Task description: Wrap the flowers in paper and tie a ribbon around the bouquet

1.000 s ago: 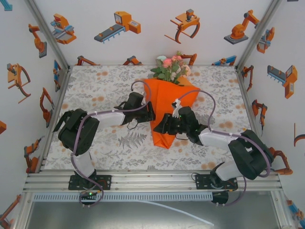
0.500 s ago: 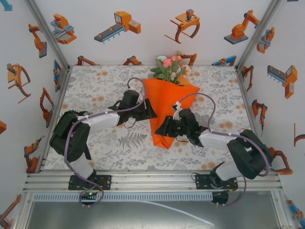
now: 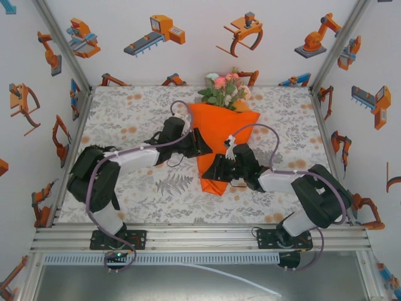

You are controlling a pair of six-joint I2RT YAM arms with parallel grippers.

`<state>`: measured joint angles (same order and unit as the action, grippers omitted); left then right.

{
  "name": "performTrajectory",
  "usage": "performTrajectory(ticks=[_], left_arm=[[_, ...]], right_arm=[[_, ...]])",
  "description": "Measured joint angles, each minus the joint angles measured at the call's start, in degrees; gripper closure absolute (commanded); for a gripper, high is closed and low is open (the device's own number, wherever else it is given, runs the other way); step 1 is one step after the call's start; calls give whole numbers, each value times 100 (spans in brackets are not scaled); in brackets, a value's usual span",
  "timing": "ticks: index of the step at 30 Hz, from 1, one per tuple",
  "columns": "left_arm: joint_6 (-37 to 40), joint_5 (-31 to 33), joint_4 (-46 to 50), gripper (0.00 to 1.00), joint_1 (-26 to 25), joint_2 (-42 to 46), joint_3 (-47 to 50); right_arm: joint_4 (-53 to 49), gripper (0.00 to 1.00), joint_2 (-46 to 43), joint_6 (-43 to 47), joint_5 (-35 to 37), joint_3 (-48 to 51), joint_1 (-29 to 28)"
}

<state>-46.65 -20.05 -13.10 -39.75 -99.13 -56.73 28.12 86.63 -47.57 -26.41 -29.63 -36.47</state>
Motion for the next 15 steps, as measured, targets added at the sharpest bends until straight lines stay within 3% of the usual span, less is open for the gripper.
performTrajectory(ticks=[9,15], left_arm=[[-398,-79,-205,61,-24,-894,-15],[-393,-81,-404,60,-17,-918,72]], right_arm=[[-136,49,-398,-39,-70,9,0],[-398,70,-1296,4,339,289,0]])
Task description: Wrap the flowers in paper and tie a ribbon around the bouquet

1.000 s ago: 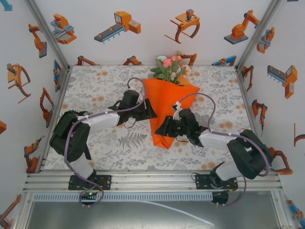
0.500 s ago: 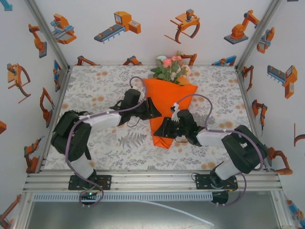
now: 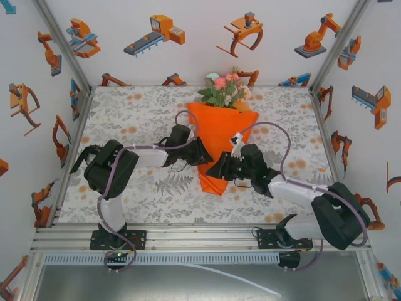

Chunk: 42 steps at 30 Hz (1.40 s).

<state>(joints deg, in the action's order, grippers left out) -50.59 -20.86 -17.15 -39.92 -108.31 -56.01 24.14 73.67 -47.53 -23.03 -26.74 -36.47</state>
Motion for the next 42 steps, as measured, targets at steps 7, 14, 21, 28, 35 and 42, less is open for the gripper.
performTrajectory(ticks=[7,14,21,28,35,42], left_arm=[[284,-173,-83,55,0,2,0],[634,-219,44,55,22,144,-2],[925,-275,367,55,-142,890,-2],[979,-260,658,56,-772,1217,24],[1003,-72,881,57,-756,1003,393],[1062,-59,918,57,-772,916,525]], right_arm=[[-116,79,446,-70,-61,404,0],[-170,80,741,-85,-151,470,0],[-461,76,800,-26,-144,402,0],[-337,72,474,-118,-247,376,9],[-675,72,-728,-144,-444,374,942],[-1123,72,-498,-44,-461,-50,1919]])
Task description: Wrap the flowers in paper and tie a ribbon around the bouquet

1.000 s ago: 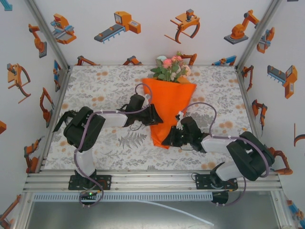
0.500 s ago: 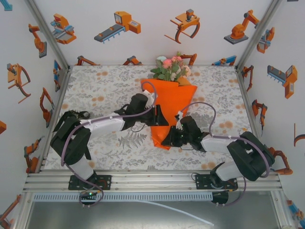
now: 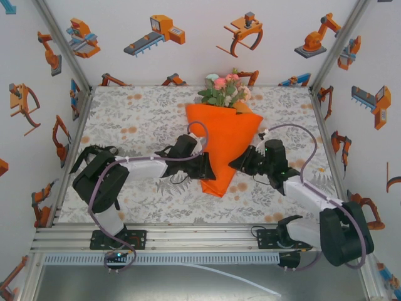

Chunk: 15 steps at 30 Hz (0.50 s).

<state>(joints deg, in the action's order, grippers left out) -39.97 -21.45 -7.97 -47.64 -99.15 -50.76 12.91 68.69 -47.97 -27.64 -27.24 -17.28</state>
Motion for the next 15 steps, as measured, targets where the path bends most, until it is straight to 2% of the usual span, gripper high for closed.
performTrajectory(ticks=[9,15], left_arm=[[170,131,9,57,0,0,149],[197,173,-22,57,0,0,173]], right_arm=[[1207,70,2299,-380,-223,-485,385],[1751,68,3034,-483,-367,-684,973]])
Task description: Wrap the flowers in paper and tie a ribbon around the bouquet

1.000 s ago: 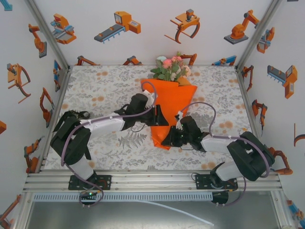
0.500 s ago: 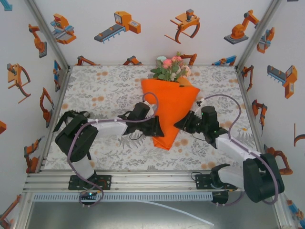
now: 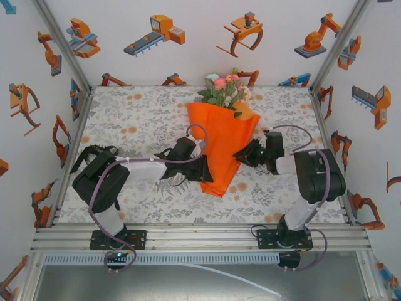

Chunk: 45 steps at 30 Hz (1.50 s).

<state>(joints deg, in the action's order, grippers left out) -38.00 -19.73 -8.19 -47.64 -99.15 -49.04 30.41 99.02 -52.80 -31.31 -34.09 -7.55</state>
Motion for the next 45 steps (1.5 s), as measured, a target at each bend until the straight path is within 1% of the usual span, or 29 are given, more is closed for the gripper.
performTrajectory(ticks=[4,8,17,26,31,34,36,41,45], left_arm=[[15,4,-15,57,11,0,11],[15,-9,-22,57,39,4,24],[33,66,7,57,125,28,74],[33,85,50,57,129,28,83],[33,98,35,52,133,50,83],[101,201,96,48,166,168,74],[127,291,210,47,227,251,-13],[109,343,201,44,507,251,-511],[81,339,111,44,595,33,-1021]], right_arm=[[234,67,407,2,-136,-393,317],[431,66,1016,-2,-382,-962,675],[612,65,2065,-87,-894,-2190,1261],[634,64,2822,-319,-931,-3340,1910],[623,64,2815,-339,-920,-3388,1941],[758,64,2651,-387,-929,-2990,1867],[914,64,2485,-426,-964,-2651,1792],[962,62,1794,-446,-1045,-1836,1539],[920,62,883,-444,-1071,-1384,1513]])
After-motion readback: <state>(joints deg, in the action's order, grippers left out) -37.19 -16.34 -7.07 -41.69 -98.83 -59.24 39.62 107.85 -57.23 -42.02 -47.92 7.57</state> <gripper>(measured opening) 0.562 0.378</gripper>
